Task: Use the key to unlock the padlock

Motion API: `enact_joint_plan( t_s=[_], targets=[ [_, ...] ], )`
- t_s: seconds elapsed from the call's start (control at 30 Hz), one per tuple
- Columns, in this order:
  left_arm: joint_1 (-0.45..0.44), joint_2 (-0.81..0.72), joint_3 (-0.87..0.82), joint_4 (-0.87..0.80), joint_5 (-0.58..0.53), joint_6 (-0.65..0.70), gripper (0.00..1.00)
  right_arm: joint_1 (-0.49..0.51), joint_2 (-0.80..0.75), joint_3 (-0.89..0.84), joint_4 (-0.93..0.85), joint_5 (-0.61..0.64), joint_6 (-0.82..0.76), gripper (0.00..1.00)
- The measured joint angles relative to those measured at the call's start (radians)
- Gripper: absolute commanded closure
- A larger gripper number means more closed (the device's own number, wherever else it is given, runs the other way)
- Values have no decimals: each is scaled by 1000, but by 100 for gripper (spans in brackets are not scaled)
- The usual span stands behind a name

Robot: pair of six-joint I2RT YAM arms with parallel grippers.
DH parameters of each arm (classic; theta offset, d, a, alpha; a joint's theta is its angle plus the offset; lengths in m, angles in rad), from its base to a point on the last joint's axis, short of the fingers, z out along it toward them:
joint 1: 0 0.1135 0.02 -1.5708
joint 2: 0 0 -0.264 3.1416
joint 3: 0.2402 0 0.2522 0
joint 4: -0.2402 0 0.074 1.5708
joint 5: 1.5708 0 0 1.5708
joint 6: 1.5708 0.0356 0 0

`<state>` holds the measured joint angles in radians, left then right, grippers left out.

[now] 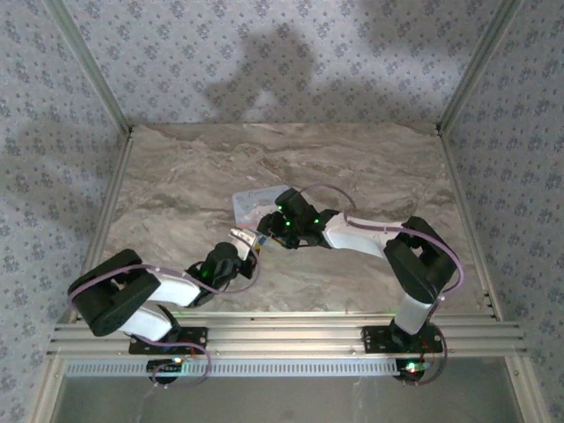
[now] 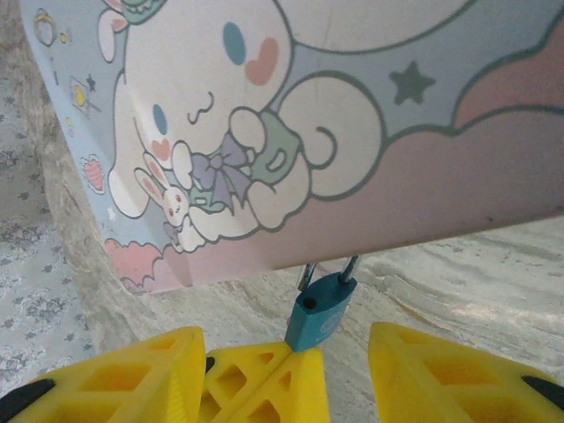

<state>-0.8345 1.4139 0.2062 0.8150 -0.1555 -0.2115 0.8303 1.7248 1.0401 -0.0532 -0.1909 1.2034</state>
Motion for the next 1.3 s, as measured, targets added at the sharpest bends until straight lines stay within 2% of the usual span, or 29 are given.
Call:
enact_joint_plan(
  t_s=[0.27, 0.6, 0.87, 1.13, 1.23, 1.3],
  targets=[
    [3, -104, 0, -71, 11, 5, 100, 11, 1, -1, 0, 3, -15, 49],
    [3, -106, -1, -98, 11, 18, 100, 32, 68, 35, -36, -9, -41, 59],
    [3, -106, 0, -104, 14, 28, 100, 32, 89, 64, -64, -9, -57, 61],
    [3, -106, 0, -125, 22, 38, 100, 32, 111, 90, -79, -16, -75, 87],
    [3, -106, 0, -129, 29, 39, 100, 32, 111, 95, -78, -20, -75, 88],
    [3, -106, 0, -129, 29, 39, 100, 32, 111, 95, -79, -21, -75, 85]
  ],
)
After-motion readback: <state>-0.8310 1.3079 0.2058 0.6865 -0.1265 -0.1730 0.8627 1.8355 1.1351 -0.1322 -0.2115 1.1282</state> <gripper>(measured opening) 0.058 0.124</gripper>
